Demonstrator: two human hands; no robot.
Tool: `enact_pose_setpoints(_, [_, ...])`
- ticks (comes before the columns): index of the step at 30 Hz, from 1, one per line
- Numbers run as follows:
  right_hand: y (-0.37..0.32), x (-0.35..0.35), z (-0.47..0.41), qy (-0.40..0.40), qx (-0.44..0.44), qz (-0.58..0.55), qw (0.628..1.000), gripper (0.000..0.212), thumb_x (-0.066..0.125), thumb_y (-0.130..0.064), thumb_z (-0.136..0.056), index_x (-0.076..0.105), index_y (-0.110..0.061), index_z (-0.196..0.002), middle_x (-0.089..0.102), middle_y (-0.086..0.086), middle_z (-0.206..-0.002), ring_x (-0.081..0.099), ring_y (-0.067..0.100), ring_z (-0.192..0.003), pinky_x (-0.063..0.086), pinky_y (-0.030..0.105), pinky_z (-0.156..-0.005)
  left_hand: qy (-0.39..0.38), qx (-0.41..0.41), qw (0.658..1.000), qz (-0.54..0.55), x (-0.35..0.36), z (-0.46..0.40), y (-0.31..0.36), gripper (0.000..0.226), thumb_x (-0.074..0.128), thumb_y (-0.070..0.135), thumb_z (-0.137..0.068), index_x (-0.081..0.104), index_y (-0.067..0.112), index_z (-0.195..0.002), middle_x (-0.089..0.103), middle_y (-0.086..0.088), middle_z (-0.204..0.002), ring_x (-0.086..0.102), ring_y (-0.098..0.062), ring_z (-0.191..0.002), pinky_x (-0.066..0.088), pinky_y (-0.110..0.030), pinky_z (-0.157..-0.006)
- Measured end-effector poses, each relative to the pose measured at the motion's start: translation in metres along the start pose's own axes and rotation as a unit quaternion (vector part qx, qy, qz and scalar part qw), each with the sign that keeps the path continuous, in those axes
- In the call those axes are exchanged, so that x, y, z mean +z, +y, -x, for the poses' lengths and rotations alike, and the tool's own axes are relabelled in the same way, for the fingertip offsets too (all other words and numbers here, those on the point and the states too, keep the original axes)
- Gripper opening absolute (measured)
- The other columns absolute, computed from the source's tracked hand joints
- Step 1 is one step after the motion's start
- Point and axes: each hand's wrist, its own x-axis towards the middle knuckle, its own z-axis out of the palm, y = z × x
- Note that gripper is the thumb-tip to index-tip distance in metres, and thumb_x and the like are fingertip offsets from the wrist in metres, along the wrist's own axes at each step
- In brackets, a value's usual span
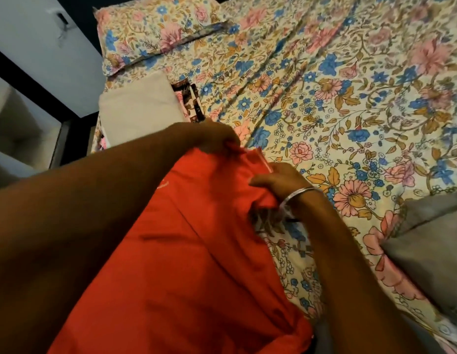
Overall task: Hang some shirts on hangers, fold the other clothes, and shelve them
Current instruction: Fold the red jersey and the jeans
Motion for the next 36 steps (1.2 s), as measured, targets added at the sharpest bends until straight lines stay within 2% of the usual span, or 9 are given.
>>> enact_pose_setpoints(3, [-0.005, -0.031, 0.005, 0.088, -0.048, 0.044, 0.994, 0.042, 0.079, -0.022, -0.082, 0.058, -0.017, -0.118, 0.069, 0.007, -0.109, 0.070, 0.032, -0.091, 0.058, 0.050, -0.087, 0.189, 0.033, 0.977, 0.095, -0.008, -0.002, 0.008, 0.024, 0.061, 0.020, -0.098, 0.068, 0.021, -0.122, 0.066, 0.000, -0.117, 0.056, -0.018, -0.111, 0.035, -0.045, -0.103])
enact_pose_setpoints(9, [0.001, -0.051, 0.003, 0.235, -0.083, 0.173, 0.953, 0.055, 0.074, -0.023, -0.087, 0.045, -0.019, -0.133, 0.065, 0.009, -0.118, 0.064, 0.034, -0.100, 0.053, 0.049, -0.092, 0.299, -0.045, 0.951, 0.068, 0.037, -0.022, 0.032, 0.007, 0.061, 0.027, -0.096, 0.058, 0.027, -0.103, 0.055, 0.005, -0.108, 0.054, -0.021, -0.116, 0.022, -0.045, -0.103])
enact_pose_setpoints(12, [0.004, -0.046, -0.005, 0.299, -0.077, 0.238, 0.921, 0.060, 0.068, -0.009, -0.088, 0.040, -0.019, -0.139, 0.060, 0.017, -0.125, 0.064, 0.038, -0.100, 0.052, 0.044, -0.086, 0.421, -0.099, 0.892, 0.132, 0.057, -0.008, 0.036, 0.037, 0.069, 0.025, -0.090, 0.059, 0.027, -0.126, 0.052, 0.002, -0.136, 0.046, -0.018, -0.131, 0.023, -0.043, -0.107])
enact_pose_setpoints(16, [-0.010, -0.025, -0.003, 0.428, -0.187, 0.338, 0.817, 0.057, 0.063, -0.003, -0.086, 0.045, -0.023, -0.136, 0.049, 0.015, -0.134, 0.056, 0.039, -0.114, 0.049, 0.055, -0.092, 0.532, -0.124, 0.803, 0.237, 0.119, 0.060, 0.054, 0.044, 0.065, 0.027, -0.091, 0.058, 0.023, -0.134, 0.050, 0.001, -0.147, 0.044, -0.015, -0.138, 0.033, -0.042, -0.109])
enact_pose_setpoints(21, [0.008, 0.039, -0.011, 0.089, -0.335, 0.306, 0.887, 0.033, 0.071, -0.012, -0.086, 0.064, -0.023, -0.116, 0.068, 0.001, -0.095, 0.066, 0.020, -0.081, 0.056, 0.041, -0.076, 0.394, -0.200, 0.863, 0.243, 0.265, 0.184, 0.091, 0.062, 0.043, 0.057, -0.100, 0.037, 0.028, -0.155, 0.021, 0.006, -0.168, 0.016, -0.010, -0.154, 0.018, -0.047, -0.122])
enact_pose_setpoints(24, [0.021, 0.073, -0.004, -0.091, -0.303, 0.443, 0.839, 0.023, 0.074, -0.020, -0.085, 0.069, -0.030, -0.105, 0.067, -0.007, -0.082, 0.065, 0.016, -0.075, 0.053, 0.034, -0.073, 0.341, -0.183, 0.891, 0.238, 0.319, 0.253, 0.113, 0.066, 0.035, 0.058, -0.102, 0.021, 0.032, -0.161, 0.010, 0.007, -0.170, 0.011, -0.012, -0.156, 0.016, -0.045, -0.120])
enact_pose_setpoints(28, [0.035, 0.111, 0.030, -0.234, -0.255, 0.545, 0.764, 0.015, 0.079, -0.041, -0.081, 0.064, -0.039, -0.078, 0.066, -0.011, -0.073, 0.059, 0.003, -0.065, 0.046, 0.026, -0.066, 0.343, -0.111, 0.900, 0.246, 0.352, 0.322, 0.136, 0.071, 0.054, 0.063, -0.097, 0.039, 0.025, -0.155, 0.024, 0.001, -0.167, 0.022, -0.017, -0.154, 0.025, -0.043, -0.119])
enact_pose_setpoints(31, [0.053, 0.121, 0.077, -0.301, -0.163, 0.618, 0.708, 0.031, 0.080, -0.063, -0.070, 0.067, -0.034, -0.073, 0.067, -0.015, -0.071, 0.060, -0.001, -0.065, 0.048, 0.023, -0.065, 0.350, -0.068, 0.906, 0.226, 0.353, 0.356, 0.135, 0.081, 0.060, 0.081, -0.080, 0.058, 0.025, -0.137, 0.040, 0.002, -0.156, 0.035, -0.014, -0.146, 0.036, -0.040, -0.115])
enact_pose_setpoints(36, [0.071, 0.101, 0.150, -0.354, -0.006, 0.639, 0.682, 0.073, 0.083, -0.081, -0.039, 0.067, -0.031, -0.091, 0.072, -0.011, -0.089, 0.067, 0.004, -0.082, 0.056, 0.024, -0.073, 0.155, -0.015, 0.973, 0.169, 0.360, 0.380, 0.135, 0.087, 0.066, 0.078, -0.068, 0.047, 0.028, -0.137, 0.035, -0.001, -0.151, 0.034, -0.023, -0.139, 0.034, -0.043, -0.110])
